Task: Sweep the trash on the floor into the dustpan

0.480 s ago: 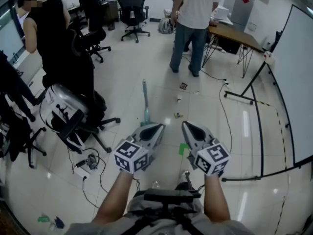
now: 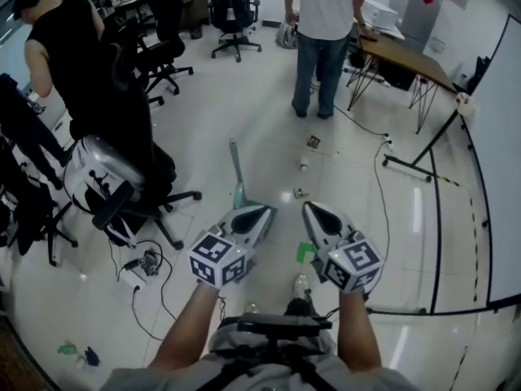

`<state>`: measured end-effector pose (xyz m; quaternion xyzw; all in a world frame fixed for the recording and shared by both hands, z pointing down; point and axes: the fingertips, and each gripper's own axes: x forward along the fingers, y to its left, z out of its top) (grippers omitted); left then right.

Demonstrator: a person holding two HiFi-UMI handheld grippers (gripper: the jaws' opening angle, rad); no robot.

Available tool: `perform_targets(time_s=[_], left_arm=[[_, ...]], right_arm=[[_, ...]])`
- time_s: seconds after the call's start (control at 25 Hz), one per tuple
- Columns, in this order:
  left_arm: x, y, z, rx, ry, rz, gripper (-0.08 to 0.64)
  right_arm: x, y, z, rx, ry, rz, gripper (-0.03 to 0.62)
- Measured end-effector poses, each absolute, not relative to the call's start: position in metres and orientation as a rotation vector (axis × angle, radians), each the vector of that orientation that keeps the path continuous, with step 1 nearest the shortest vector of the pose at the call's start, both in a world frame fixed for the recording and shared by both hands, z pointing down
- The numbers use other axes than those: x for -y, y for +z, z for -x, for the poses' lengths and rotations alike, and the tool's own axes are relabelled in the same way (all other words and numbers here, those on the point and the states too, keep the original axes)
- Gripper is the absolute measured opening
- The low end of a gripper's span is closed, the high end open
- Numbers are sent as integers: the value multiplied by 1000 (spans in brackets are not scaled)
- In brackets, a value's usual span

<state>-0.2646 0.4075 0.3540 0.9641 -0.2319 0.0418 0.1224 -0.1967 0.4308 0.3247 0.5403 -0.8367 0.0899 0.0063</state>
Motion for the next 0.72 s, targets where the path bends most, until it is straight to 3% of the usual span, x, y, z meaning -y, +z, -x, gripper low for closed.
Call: perform_targets(time_s=[0.72], left_arm=[[-313,389,235,1268,249,-2557,7]], right_arm=[[-309,339,161,2867,359,-1071,0]])
